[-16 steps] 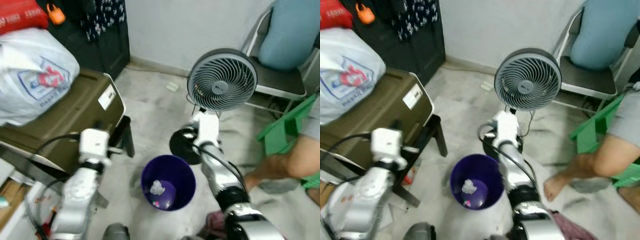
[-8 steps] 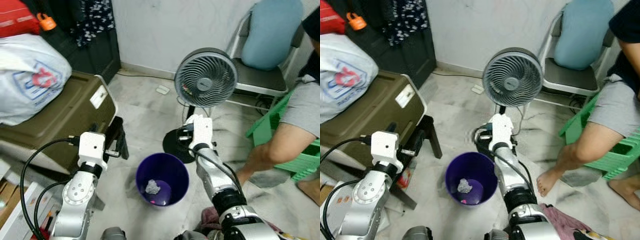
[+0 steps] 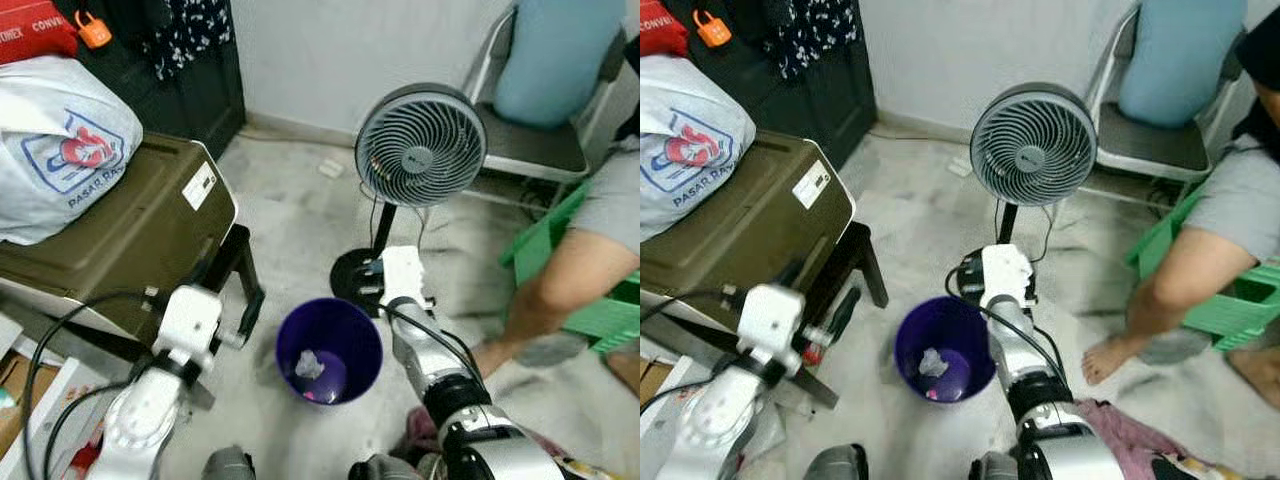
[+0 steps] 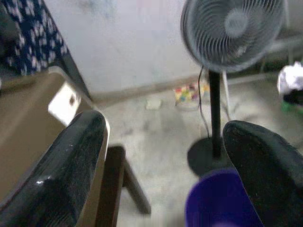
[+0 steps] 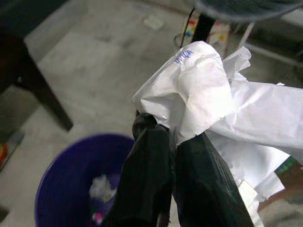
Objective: Clean up the room
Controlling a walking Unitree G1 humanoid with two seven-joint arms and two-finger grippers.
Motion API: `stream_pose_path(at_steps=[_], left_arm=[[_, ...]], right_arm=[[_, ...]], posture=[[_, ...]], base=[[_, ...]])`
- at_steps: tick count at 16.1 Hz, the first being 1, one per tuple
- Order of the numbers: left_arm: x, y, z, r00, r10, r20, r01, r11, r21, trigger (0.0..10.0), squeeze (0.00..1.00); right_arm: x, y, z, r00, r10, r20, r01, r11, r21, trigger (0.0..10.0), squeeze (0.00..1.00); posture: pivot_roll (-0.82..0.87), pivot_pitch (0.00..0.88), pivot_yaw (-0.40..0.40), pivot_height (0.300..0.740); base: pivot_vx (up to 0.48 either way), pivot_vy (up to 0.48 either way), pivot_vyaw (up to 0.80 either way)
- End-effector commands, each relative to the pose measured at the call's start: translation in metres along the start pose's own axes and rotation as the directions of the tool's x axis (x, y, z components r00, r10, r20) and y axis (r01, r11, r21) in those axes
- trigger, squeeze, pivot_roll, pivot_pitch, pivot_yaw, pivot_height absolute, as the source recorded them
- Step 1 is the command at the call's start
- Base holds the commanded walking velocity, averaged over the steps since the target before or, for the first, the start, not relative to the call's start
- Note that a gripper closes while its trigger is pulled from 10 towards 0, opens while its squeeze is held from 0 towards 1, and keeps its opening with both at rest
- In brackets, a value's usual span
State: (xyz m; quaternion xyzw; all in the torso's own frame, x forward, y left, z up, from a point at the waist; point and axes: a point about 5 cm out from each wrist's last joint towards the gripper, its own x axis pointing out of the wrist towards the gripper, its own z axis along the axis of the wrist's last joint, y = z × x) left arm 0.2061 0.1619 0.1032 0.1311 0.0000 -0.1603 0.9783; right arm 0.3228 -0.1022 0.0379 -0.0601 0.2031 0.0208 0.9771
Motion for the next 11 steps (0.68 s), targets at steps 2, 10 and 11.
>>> stream_pose_path(at_steps=[2,10,11], left_arm=[[-0.006,0.004,0.002,1.0,0.0,-0.018,0.0,1.0,0.008,10.0,0.0],[-0.032,0.014,0.004,0.995,0.032,-0.093,-0.032,0.999,0.001,10.0,0.0],[-0.035,0.016,0.004,0.994,0.034,-0.102,-0.034,0.999,0.004,10.0,0.0]], right_arm=[[0.001,0.008,-0.001,1.0,0.002,-0.021,-0.001,1.0,0.013,10.0,0.0],[-0.001,0.035,-0.019,0.985,0.014,-0.171,-0.006,0.999,0.051,10.0,0.0],[0.001,0.032,-0.016,0.988,-0.002,-0.152,0.005,1.0,0.023,10.0,0.0]], posture=[[0.13,0.202,0.013,0.74],[0.23,0.272,0.074,0.74],[0.24,0.274,0.079,0.74]], base=[[0.0,0.0,0.0],[0.0,0.0,0.0],[0.0,0.0,0.0]])
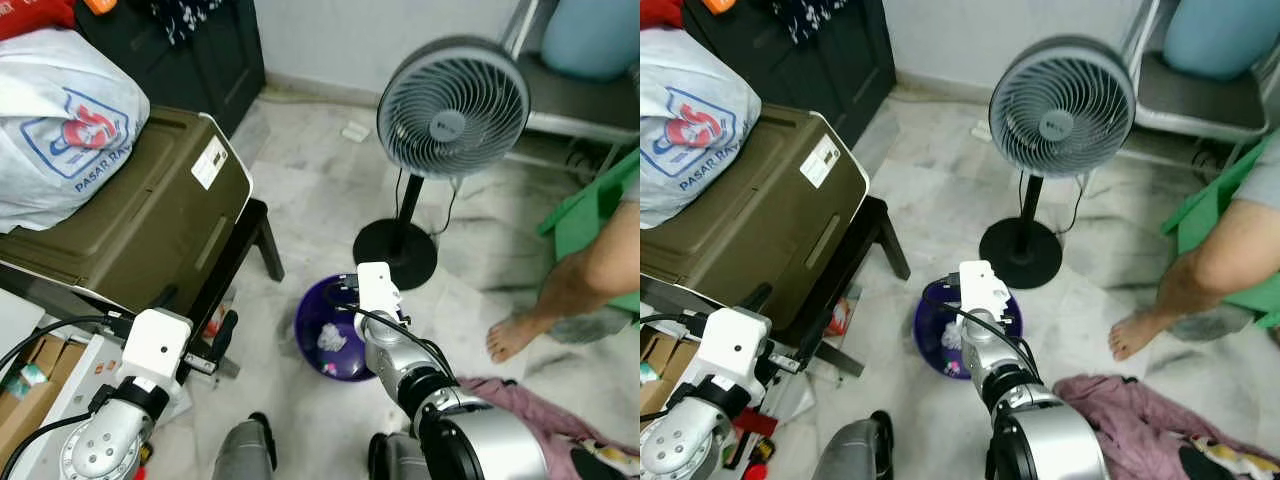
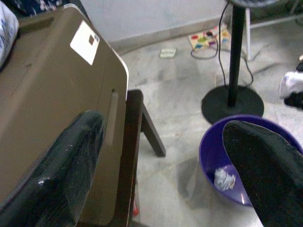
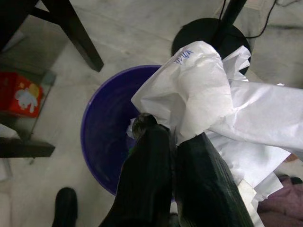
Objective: Clean up the room
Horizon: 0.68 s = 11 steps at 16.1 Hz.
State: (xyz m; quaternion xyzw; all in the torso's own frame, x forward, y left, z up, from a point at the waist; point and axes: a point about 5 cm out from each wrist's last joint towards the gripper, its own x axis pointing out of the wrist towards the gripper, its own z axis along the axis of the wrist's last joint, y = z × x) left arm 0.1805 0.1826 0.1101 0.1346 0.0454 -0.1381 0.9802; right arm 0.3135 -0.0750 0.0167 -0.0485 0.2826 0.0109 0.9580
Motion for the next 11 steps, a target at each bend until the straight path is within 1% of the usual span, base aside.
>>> stream_pose_path(at_steps=[1,2,3,4,6,8,10,11], left_arm=[[-0.006,0.005,0.001,1.0,0.0,-0.018,0.0,1.0,0.012,10.0,0.0],[-0.007,0.005,0.001,1.0,0.001,-0.021,-0.001,1.0,0.012,10.0,0.0],[-0.007,0.005,0.001,1.0,0.002,-0.023,-0.002,1.0,0.011,10.0,0.0],[-0.006,0.006,0.001,1.0,0.002,-0.029,-0.002,1.0,0.008,10.0,0.0],[-0.004,0.006,0.001,0.999,-0.003,-0.034,0.004,1.0,0.005,10.0,0.0],[-0.002,0.006,0.001,0.999,-0.009,-0.035,0.009,1.0,-0.001,10.0,0.0],[0.001,0.01,0.002,0.999,0.0,-0.033,0.0,1.0,0.006,10.0,0.0],[0.002,0.011,0.002,0.999,0.004,-0.034,-0.004,1.0,0.007,10.0,0.0]], right_arm=[[0.002,-0.008,0.003,0.999,-0.041,0.0,0.041,0.999,0.019,10.0,0.0],[0.003,-0.016,0.003,0.997,-0.077,0.004,0.077,0.997,0.014,10.0,0.0],[0.004,-0.022,0.003,0.995,-0.097,0.002,0.097,0.995,0.024,10.0,0.0],[0.005,-0.032,0.007,0.991,-0.133,0.021,0.133,0.991,0.023,10.0,0.0],[0.006,-0.041,0.009,0.988,-0.152,0.024,0.151,0.988,0.032,10.0,0.0],[0.006,-0.043,0.006,0.988,-0.156,0.018,0.155,0.987,0.035,10.0,0.0],[0.006,-0.034,0.01,0.993,-0.11,0.035,0.107,0.99,0.089,10.0,0.0],[0.006,-0.031,0.012,0.994,-0.099,0.041,0.094,0.99,0.101,10.0,0.0]], posture=[[0.24,0.278,0.083,0.74],[0.24,0.279,0.084,0.74],[0.24,0.28,0.086,0.74],[0.23,0.282,0.09,0.74],[0.23,0.282,0.092,0.74],[0.23,0.282,0.092,0.74],[0.23,0.279,0.098,0.74],[0.23,0.279,0.098,0.74]], base=[[0.0,0.0,0.0],[0.0,0.0,0.0],[0.0,0.0,0.0],[0.0,0.0,0.0],[0.0,0.0,0.0],[0.0,0.0,0.0],[0.0,0.0,0.0],[0.0,0.0,0.0]])
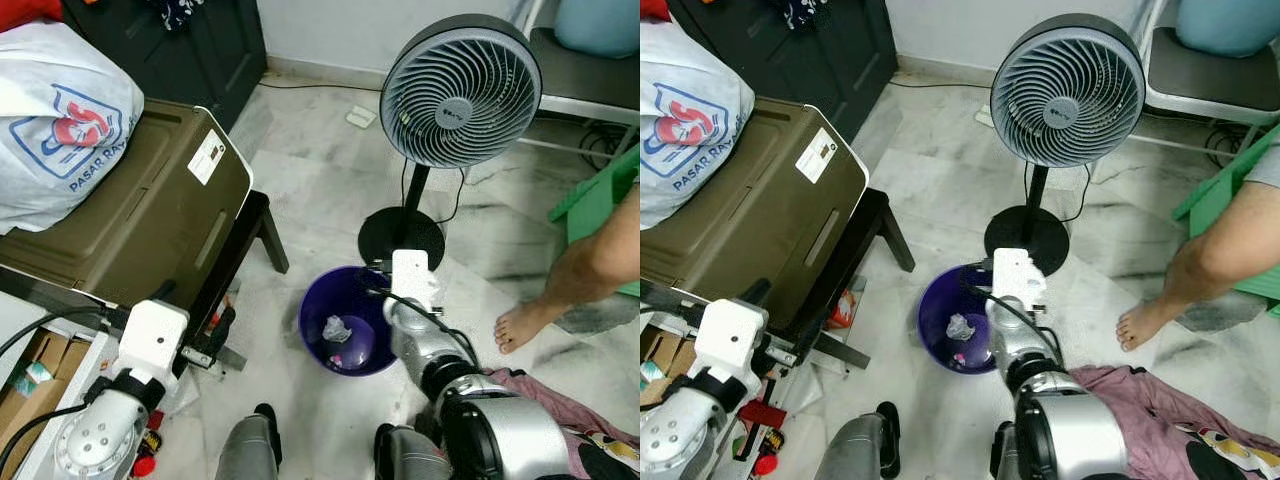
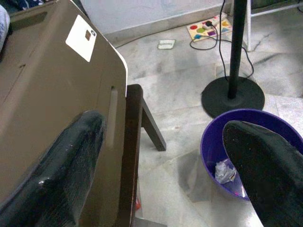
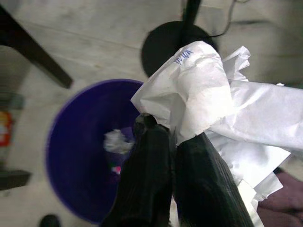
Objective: Clean up the room
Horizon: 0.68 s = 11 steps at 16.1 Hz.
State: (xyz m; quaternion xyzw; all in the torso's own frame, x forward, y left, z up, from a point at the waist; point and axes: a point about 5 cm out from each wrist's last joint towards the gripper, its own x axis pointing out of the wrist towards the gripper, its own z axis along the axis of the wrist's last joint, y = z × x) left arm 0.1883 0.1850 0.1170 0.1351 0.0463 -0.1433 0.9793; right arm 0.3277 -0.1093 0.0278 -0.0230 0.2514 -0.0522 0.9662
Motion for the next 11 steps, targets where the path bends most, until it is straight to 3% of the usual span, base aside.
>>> stream_pose_path(at_steps=[1,4,9,10,11], left_arm=[[-0.004,0.005,-0.005,0.999,0.017,-0.036,-0.017,1.0,0.006,10.0,0.0],[-0.006,0.006,-0.005,0.999,0.013,-0.039,-0.013,1.0,0.006,10.0,0.0],[-0.009,0.004,-0.007,0.999,0.014,-0.045,-0.014,1.0,0.004,10.0,0.0],[-0.01,0.004,-0.008,0.999,0.014,-0.047,-0.014,1.0,0.002,10.0,0.0],[-0.01,0.004,-0.008,0.999,0.015,-0.048,-0.015,1.0,0.001,10.0,0.0]], right_arm=[[-0.002,0.011,0.001,0.999,0.038,0.001,-0.038,0.999,0.009,10.0,0.0],[-0.006,0.031,0.004,0.993,0.116,0.023,-0.116,0.993,-0.006,10.0,0.0],[-0.008,0.038,0.005,0.991,0.132,0.028,-0.132,0.991,-0.011,10.0,0.0],[-0.008,0.037,0.005,0.991,0.129,0.027,-0.129,0.992,-0.002,10.0,0.77],[-0.007,0.036,0.005,0.991,0.128,0.027,-0.128,0.992,0.001,10.0,1.0]], posture=[[0.23,0.277,0.1,0.74],[0.24,0.276,0.1,0.74],[0.24,0.278,0.099,0.74],[0.24,0.279,0.098,0.74],[0.24,0.28,0.096,0.74]], base=[[0.0,0.0,0.0],[0.0,0.0,0.0],[0.0,0.0,0.0],[0.0,0.0,0.0],[0.0,0.0,0.0]])
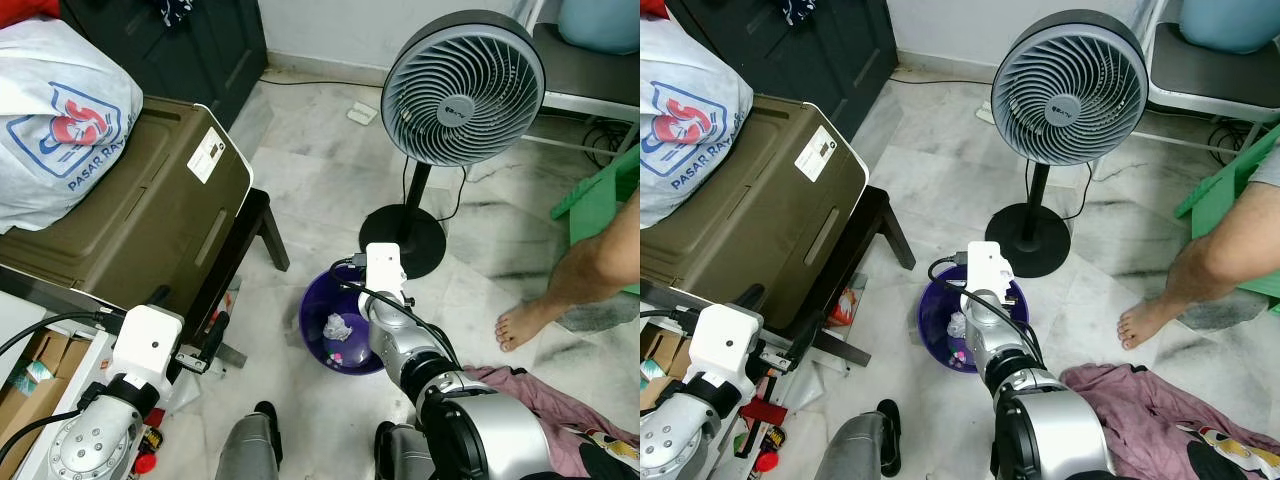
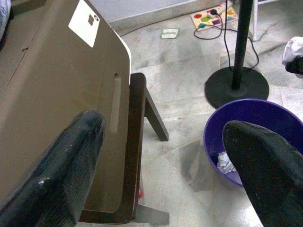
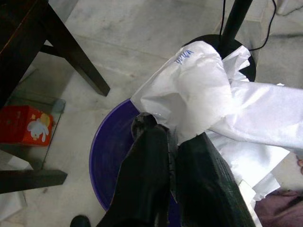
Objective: Clean up the room
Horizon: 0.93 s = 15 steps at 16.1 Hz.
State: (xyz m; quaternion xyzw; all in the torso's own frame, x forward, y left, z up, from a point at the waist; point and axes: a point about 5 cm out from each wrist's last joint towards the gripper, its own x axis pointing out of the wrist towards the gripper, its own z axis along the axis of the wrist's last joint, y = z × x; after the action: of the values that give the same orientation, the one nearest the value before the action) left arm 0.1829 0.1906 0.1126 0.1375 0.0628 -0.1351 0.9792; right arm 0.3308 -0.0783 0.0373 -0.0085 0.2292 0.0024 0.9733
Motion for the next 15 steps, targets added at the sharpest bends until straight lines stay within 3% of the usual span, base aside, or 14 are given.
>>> stream_pose_path(at_steps=[1,10,15], left_arm=[[-0.002,0.0,-0.003,1.0,0.004,-0.012,-0.004,1.0,0.001,10.0,0.0],[0.004,0.0,0.0,1.0,0.001,-0.001,-0.001,1.0,0.009,10.0,0.0],[0.017,0.002,0.002,0.999,0.007,0.041,-0.007,1.0,0.001,10.0,0.0]], right_arm=[[-0.001,0.005,-0.005,1.0,0.016,-0.019,-0.016,1.0,0.01,10.0,1.0],[-0.001,0.005,-0.002,1.0,0.017,-0.006,-0.017,0.999,0.029,10.0,1.0],[0.0,0.008,0.008,0.997,0.073,0.029,-0.074,0.997,0.026,10.0,1.0]], posture=[[0.24,0.28,0.096,0.74],[0.23,0.276,0.091,0.74],[0.17,0.238,0.077,0.74]], base=[[0.0,0.0,0.0],[0.0,0.0,0.0],[0.0,0.0,0.0]])
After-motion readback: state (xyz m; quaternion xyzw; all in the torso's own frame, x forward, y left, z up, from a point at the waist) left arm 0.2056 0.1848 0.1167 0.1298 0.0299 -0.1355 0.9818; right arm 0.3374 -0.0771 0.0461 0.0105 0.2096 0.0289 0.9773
